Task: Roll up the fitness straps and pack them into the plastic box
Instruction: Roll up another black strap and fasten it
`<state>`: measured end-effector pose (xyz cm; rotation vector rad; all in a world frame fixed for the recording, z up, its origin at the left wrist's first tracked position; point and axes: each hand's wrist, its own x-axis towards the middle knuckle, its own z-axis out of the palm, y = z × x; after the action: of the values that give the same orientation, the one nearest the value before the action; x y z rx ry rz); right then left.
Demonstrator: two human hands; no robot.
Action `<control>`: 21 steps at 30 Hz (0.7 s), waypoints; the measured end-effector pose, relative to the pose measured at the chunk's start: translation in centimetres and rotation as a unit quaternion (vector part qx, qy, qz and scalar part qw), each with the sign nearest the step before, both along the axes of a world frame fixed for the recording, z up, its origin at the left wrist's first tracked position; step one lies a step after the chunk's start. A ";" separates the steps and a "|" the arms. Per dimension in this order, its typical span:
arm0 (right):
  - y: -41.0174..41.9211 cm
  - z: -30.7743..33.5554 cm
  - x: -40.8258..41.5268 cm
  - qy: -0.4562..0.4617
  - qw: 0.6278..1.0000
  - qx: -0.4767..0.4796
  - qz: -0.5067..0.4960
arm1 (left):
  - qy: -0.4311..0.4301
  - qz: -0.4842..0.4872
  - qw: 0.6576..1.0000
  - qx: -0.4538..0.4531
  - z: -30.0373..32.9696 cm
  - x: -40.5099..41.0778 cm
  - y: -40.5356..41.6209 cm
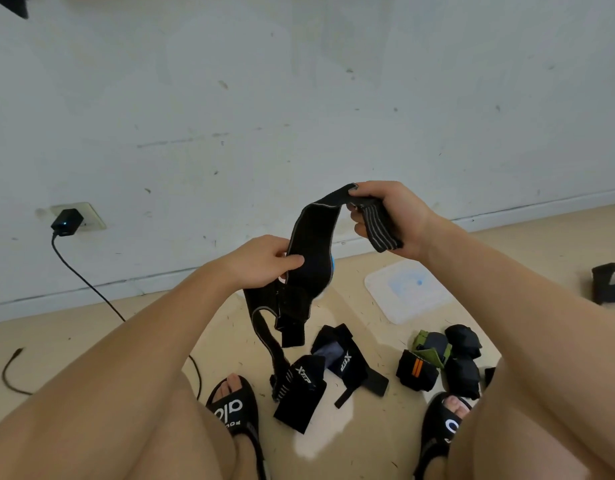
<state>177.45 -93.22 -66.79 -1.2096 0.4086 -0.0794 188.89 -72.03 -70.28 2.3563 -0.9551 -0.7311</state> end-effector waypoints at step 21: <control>3.1 -0.8 -0.2 0.060 0.925 -0.293 0.236 | -0.020 -0.062 0.995 -0.082 0.9 -0.6 -0.4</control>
<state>177.20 -90.08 -67.61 -1.8845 0.1876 0.3111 188.34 -72.44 -69.38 2.1919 -1.1423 -0.6299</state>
